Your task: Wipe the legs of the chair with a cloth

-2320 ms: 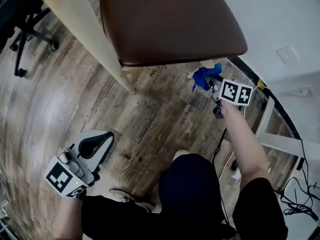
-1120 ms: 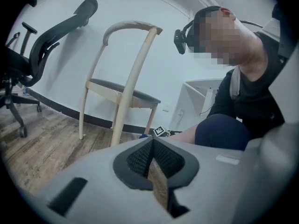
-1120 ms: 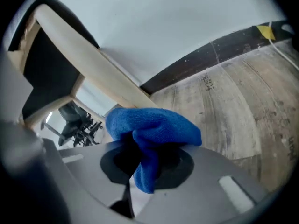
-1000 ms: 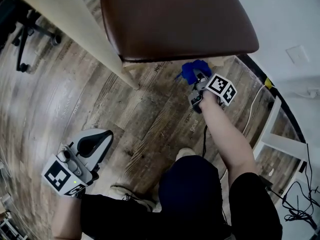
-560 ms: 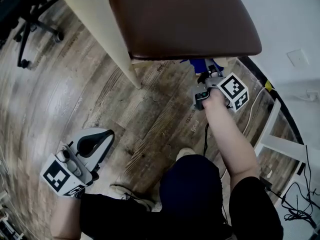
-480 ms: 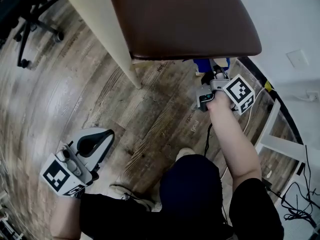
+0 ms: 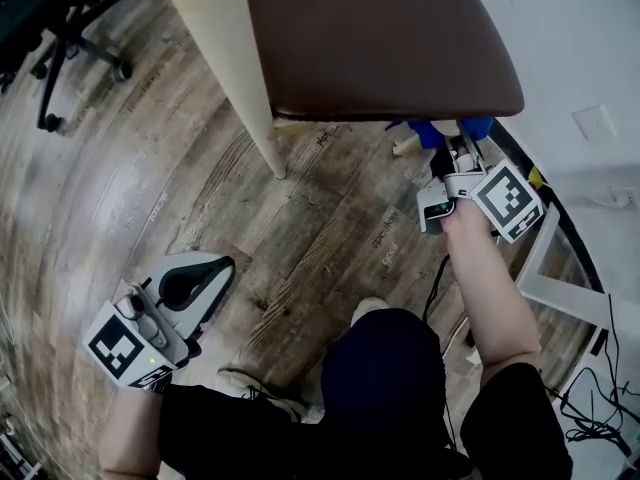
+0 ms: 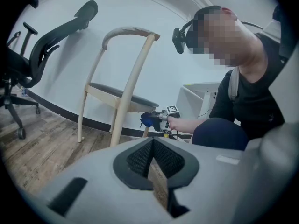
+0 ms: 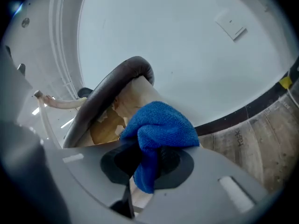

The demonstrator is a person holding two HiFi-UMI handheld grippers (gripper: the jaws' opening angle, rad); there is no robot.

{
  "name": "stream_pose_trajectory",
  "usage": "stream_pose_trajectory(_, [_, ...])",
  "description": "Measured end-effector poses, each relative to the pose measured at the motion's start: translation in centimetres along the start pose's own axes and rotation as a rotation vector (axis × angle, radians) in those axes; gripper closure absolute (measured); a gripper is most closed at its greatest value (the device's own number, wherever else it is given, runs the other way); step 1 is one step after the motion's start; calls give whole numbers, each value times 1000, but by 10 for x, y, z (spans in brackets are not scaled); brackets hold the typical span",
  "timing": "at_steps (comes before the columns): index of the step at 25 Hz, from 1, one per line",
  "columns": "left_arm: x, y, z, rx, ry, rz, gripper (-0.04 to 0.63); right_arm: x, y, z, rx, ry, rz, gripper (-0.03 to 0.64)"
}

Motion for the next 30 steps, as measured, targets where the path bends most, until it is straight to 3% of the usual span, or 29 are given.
stream_pose_trajectory(9, [-2,-3,-2,-11,-1,5,598,-7,23,11,168,45,-8,552])
stream_pose_trajectory(16, [-1,-10,-6,-27,-3,0,598,-36,74,51,342,178,-155,552])
stream_pose_trajectory(20, [4,-12,-7,-32,-11,-9,598,-49,106,76,508,243,-208,552])
stream_pose_trajectory(25, [8,-15,-8,-37,-17,-6,598,-60,149,114,844,309,-245,552])
stream_pose_trajectory(30, [8,-17,-8,-39,-21,4,598,-62,157,122,954,334,-242,552])
Point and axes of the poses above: the fingertips, and each gripper's own axes: x backward along the fingers, y to its left, z out of its underside, the point moved 8 cm from there along x, backward along the fingers, and after that the axes turned 12 degrees about y, right-handed, at the moved point
